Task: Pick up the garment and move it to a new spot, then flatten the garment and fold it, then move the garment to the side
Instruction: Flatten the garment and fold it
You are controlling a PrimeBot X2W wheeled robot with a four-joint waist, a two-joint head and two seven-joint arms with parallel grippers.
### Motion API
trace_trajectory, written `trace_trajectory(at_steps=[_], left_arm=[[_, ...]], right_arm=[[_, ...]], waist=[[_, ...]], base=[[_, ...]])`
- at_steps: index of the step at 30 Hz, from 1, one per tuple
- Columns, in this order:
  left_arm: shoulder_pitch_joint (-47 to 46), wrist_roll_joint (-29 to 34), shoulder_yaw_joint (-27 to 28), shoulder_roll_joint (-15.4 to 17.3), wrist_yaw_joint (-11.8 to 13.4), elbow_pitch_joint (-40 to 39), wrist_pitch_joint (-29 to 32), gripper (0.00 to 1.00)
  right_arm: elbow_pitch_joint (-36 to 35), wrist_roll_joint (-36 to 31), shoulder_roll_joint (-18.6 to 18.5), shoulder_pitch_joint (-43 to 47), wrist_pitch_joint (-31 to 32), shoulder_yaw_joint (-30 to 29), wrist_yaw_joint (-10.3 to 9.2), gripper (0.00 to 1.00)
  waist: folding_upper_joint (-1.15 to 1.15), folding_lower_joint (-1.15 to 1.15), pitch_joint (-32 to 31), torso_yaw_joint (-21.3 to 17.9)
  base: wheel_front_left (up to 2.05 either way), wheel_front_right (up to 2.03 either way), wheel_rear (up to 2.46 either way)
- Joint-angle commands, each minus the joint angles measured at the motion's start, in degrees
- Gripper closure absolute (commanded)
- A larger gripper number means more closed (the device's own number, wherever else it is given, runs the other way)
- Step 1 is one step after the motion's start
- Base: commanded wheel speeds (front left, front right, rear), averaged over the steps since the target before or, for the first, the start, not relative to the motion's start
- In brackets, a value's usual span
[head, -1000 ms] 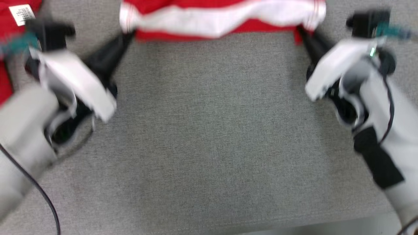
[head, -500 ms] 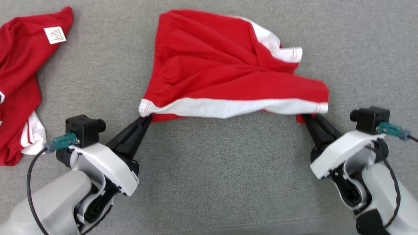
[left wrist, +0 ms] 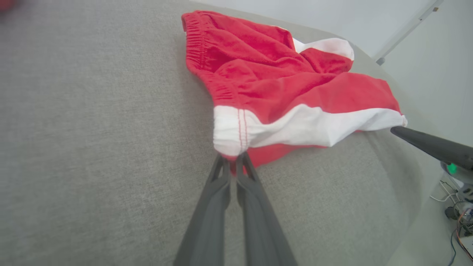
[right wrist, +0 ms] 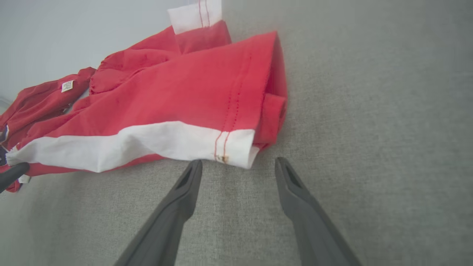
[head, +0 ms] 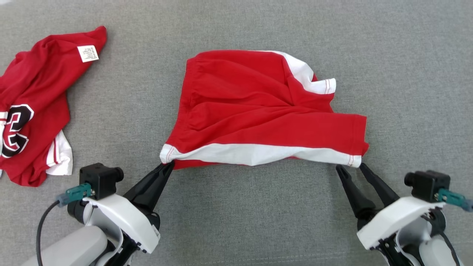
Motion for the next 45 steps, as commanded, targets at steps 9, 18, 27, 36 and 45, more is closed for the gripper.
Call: trace_trajectory(at_steps=[9,18,27,36,45], left_arm=[[6.3,4.0,9.0,0.0,4.6,-2.5,-0.8,0.0],[15.0,14.1,22.0,-4.5,10.6,-5.4,-0.8,0.0],[21.2,20.7,27.3,-6.1,13.7,-5.5,-0.8,0.0],[26.2,21.9,27.6,-6.8,14.5,-4.0,-0.8,0.0],[27.2,22.3,28.1,-6.4,15.4,-4.4,-0.7,0.0]], right_arm=[[-10.0,-4.0,2.3,9.1,-1.0,-4.2,0.0,0.0],[-10.1,-10.2,2.1,11.3,-8.6,-6.9,0.0,0.0],[-8.0,-18.3,3.0,12.2,-15.8,-10.5,0.0,0.0],[-2.9,-21.0,5.1,15.1,-17.2,-11.0,0.0,0.0],[-1.0,-21.4,5.6,15.1,-18.3,-11.1,0.0,0.0]], waist=[[0.0,0.0,-4.1,0.7],[0.0,0.0,-8.8,2.4],[0.0,0.0,-14.1,4.1],[0.0,0.0,-18.6,4.8],[0.0,0.0,-19.3,4.3]], base=[[0.0,0.0,0.0],[0.0,0.0,0.0],[0.0,0.0,0.0],[0.0,0.0,0.0],[0.0,0.0,0.0]])
